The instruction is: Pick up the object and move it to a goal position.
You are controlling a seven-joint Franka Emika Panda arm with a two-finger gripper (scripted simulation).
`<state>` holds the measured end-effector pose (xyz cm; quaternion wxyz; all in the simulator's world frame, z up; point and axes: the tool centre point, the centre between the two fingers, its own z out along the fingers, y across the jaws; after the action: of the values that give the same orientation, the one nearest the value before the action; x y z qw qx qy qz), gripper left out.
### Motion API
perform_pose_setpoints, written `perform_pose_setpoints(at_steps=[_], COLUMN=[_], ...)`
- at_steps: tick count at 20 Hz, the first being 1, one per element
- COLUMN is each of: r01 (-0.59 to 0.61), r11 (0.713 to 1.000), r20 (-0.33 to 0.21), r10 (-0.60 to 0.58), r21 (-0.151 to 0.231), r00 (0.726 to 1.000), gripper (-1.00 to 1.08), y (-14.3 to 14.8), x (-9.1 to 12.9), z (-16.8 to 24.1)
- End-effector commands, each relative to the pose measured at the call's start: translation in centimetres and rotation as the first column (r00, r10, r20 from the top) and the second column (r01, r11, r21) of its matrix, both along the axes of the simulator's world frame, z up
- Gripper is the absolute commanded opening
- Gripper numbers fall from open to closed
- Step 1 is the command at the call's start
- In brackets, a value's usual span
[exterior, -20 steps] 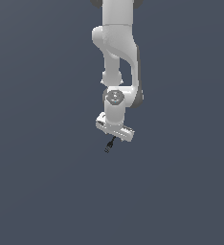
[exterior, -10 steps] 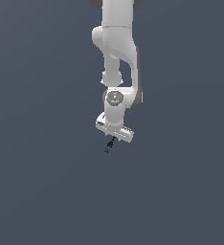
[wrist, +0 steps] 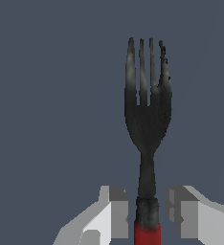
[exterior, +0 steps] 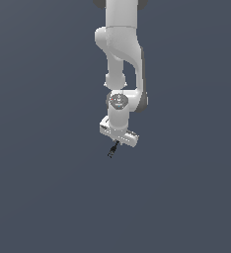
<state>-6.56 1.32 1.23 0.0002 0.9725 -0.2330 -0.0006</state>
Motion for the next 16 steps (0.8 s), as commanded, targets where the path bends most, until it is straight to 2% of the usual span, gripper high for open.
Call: perform_pose_setpoints(at_steps=[1,16], r01=[-0.001,-0.001], r11=[1.0,1.0], r20=[0.001,0.001], r10=[0.001,0.001], r21=[0.0,-0.001], r00=[1.0,1.0], gripper=[-1.0,-1.0], y=[0.4,5.3], x=[0.4,5.8], z=[0.5,7.3])
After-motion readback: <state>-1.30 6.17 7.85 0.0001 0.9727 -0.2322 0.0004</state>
